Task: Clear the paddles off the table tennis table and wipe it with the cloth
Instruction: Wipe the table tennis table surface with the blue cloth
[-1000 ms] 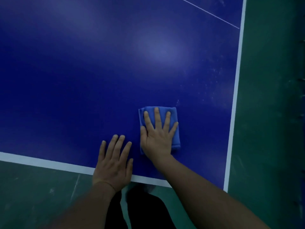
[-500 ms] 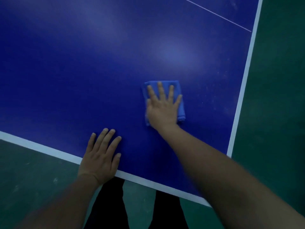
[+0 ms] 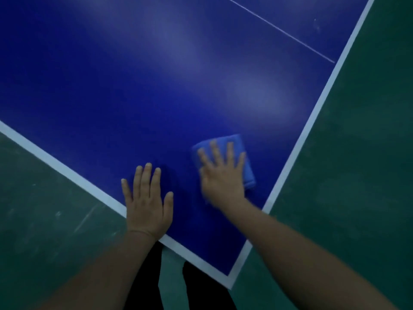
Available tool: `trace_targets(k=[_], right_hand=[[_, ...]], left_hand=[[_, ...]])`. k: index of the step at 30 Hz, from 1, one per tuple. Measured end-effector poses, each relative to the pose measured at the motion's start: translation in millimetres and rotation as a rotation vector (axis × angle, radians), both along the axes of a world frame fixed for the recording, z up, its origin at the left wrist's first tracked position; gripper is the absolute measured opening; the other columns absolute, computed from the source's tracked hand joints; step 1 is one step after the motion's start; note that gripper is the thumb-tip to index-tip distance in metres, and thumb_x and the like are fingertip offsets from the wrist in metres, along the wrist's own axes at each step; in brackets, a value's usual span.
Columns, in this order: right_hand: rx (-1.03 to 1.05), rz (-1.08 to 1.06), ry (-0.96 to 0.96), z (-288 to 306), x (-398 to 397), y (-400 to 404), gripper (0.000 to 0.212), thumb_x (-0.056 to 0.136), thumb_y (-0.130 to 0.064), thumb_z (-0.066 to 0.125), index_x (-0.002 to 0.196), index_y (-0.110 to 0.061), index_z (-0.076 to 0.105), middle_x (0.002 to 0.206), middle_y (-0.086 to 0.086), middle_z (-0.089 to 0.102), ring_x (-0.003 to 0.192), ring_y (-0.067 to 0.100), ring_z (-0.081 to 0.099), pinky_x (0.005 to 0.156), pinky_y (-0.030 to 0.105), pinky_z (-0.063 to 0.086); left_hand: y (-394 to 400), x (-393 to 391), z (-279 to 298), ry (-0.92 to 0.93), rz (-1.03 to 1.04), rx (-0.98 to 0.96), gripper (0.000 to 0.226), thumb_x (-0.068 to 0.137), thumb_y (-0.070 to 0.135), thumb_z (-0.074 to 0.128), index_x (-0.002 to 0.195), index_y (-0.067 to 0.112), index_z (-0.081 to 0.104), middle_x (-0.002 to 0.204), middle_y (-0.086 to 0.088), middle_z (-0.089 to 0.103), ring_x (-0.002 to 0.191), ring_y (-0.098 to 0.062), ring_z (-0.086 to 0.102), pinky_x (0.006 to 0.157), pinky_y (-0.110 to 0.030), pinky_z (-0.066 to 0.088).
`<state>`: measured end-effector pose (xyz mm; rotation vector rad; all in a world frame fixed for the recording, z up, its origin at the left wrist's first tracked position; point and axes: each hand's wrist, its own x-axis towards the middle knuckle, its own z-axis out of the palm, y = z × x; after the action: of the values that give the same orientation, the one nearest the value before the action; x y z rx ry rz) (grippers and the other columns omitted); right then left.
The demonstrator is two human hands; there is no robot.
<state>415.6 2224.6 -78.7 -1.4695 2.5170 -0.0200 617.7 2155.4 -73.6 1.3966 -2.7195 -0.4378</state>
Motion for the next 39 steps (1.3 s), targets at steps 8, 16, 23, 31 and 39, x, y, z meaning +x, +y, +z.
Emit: trace_targets(k=[8,16,23,31,39], right_hand=[[0.080,-0.204,0.053,-2.6,-185.7,20.3,0.065,0.094,-0.055,0.010,0.158,-0.041,0.012,0.169,-0.005,0.008,0.155,0.033,-0.001,0.120,0.065,0.002],[-0.025,0.108,0.033,-9.0,-33.2,79.3,0.058,0.099,-0.048,0.029,0.156,-0.036,0.028,0.167,0.002,0.018,0.153,0.042,0.004,0.116,0.070,0.007],[0.013,0.428,0.029,0.4,-70.0,98.9,0.056,0.098,-0.049,0.034,0.152,-0.037,0.038,0.164,0.001,0.027,0.151,0.042,0.013,0.115,0.072,0.013],[-0.034,-0.158,0.051,-8.9,-45.3,52.9,0.059,0.101,-0.052,0.021,0.158,-0.041,0.011,0.169,-0.004,0.006,0.154,0.036,-0.003,0.119,0.065,-0.001],[0.009,0.424,0.044,-6.0,-65.6,87.7,0.054,0.104,-0.054,0.025,0.157,-0.043,0.022,0.168,-0.007,0.012,0.155,0.031,-0.001,0.120,0.065,0.003]], left_hand=[[11.9,-3.4,-16.2,-0.057,-0.079,-0.030,0.062,0.099,0.045,0.027,0.151,0.012,0.036,0.163,-0.010,0.025,0.154,-0.027,0.011,0.123,-0.056,-0.004],[8.7,-2.1,-16.2,-0.045,-0.071,-0.003,0.062,0.099,0.043,0.026,0.151,0.011,0.038,0.163,-0.009,0.024,0.154,-0.027,0.010,0.122,-0.059,0.001],[9.5,-3.5,-14.9,-0.045,-0.059,0.011,0.062,0.099,0.044,0.024,0.151,0.013,0.037,0.163,-0.008,0.023,0.154,-0.026,0.009,0.122,-0.058,0.000],[11.7,-4.5,-17.7,-0.060,-0.048,-0.007,0.062,0.099,0.045,0.022,0.154,0.017,0.030,0.165,-0.006,0.019,0.154,-0.023,0.004,0.123,-0.056,-0.002],[14.5,-7.6,-14.6,-0.114,-0.049,-0.020,0.064,0.098,0.046,0.022,0.155,0.017,0.033,0.165,-0.006,0.023,0.154,-0.025,0.009,0.122,-0.060,0.005]])
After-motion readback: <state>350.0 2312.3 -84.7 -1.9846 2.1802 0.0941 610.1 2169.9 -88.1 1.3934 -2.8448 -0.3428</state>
